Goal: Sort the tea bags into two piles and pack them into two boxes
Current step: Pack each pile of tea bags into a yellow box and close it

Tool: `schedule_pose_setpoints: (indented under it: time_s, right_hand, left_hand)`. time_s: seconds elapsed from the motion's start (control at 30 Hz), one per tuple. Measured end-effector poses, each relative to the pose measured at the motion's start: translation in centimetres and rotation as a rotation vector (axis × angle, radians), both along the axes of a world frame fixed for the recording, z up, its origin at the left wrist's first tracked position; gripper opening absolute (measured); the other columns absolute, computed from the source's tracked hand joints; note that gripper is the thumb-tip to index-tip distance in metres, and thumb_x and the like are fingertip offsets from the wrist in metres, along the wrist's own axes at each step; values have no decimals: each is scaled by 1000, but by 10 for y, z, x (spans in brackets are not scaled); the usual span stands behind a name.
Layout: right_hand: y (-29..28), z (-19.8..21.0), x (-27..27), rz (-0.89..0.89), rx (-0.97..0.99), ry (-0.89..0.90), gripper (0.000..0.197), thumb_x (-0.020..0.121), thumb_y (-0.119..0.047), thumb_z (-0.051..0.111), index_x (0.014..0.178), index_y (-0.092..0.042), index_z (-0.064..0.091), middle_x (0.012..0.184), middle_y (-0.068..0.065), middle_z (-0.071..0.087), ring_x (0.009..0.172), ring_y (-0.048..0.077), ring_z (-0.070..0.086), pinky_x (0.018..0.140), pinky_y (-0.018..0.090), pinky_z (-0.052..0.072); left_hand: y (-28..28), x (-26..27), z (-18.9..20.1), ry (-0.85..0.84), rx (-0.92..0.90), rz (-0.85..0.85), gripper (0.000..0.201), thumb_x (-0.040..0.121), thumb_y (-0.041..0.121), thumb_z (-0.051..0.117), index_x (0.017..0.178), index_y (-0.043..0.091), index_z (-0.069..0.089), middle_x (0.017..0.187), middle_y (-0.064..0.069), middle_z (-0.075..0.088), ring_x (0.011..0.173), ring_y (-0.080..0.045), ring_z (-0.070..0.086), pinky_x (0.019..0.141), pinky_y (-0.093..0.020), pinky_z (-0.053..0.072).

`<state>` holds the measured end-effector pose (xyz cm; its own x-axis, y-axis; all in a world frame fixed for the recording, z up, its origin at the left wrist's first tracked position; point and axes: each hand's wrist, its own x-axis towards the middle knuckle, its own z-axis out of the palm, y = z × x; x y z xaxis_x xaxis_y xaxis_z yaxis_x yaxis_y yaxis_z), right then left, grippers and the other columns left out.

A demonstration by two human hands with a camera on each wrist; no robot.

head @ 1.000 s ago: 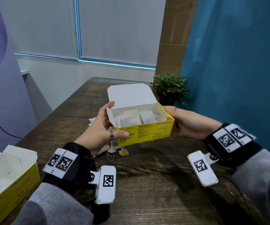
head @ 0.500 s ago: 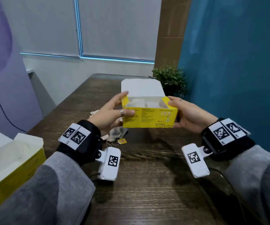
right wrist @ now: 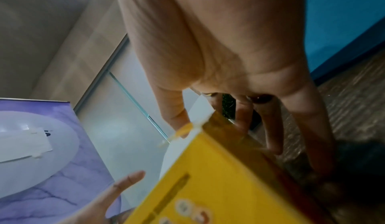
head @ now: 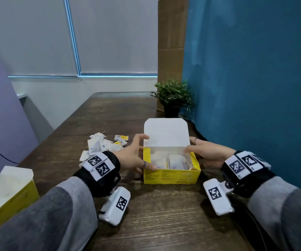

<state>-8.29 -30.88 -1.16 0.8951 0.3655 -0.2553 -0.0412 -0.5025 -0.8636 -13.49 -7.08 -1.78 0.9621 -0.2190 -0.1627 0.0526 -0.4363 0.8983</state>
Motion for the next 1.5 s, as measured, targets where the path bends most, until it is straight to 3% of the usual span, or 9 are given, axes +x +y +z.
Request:
schedule_pose_setpoints:
  time_s: [0.2,0.37,0.57,0.67,0.83,1.1,1.27,1.37,1.5]
  right_hand:
    - [-7,5,-19,-29,252,-77,30,93,-36,50,122,-34,44,116,-4,67,99,7,65,81,30,51]
    - [-15,12,-37,69,157,-133,39,86,-53,40,113,-34,61,119,-8,67,112,9,61,95,32,49]
    - [-23,13,-47,241,-110,-236,42,85,-21,64,125,-31,53,122,-14,61,102,-12,60,86,6,43]
    - [-18,10,-42,242,-220,-324,58,81,-22,72,133,-31,47,125,-10,60,111,-1,59,95,15,46]
    - [-10,7,-37,238,-386,-410,71,74,-31,75,137,-32,43,127,-5,59,114,12,59,99,37,48]
    - [-6,10,-39,223,-382,-472,63,78,-36,69,136,-30,47,119,-2,67,110,14,62,97,39,50]
    - [-4,10,-40,267,-426,-517,67,82,-36,69,141,-32,37,138,-4,50,126,9,47,107,27,38]
    - [0,12,-38,284,-501,-480,82,80,-49,65,148,-30,23,151,-5,32,136,10,34,108,22,30]
    - [8,19,-34,346,-655,-480,89,77,-58,65,149,-31,21,147,-4,38,132,14,38,105,24,33]
  left_hand:
    - [-1,2,-1,2,81,75,134,65,14,83,144,30,-24,136,-3,47,112,-17,53,74,-34,54]
    - [3,3,-2,-195,172,27,87,65,14,83,137,23,36,118,7,57,100,-7,58,78,-18,52]
    - [3,1,4,-269,512,-181,72,71,29,79,129,50,42,148,-1,33,137,-21,32,112,-34,31]
    - [3,-2,5,-187,633,-230,87,72,41,76,143,44,26,158,0,10,146,-19,9,118,-36,16]
    - [4,-2,9,-169,508,-181,69,83,41,63,144,34,31,158,-2,14,146,-14,11,114,-27,14]
    - [8,-3,12,-214,585,-196,75,78,45,68,143,32,33,153,1,29,139,-17,30,114,-32,27]
    - [7,-4,14,-232,597,-175,76,77,48,68,143,31,34,144,3,44,125,-16,46,105,-30,38]
    - [6,-3,14,-244,584,-155,85,72,50,71,144,31,31,143,2,42,127,-16,43,106,-29,37]
    - [6,0,13,-203,634,-174,97,66,50,77,146,32,25,146,2,27,135,-17,30,111,-27,28]
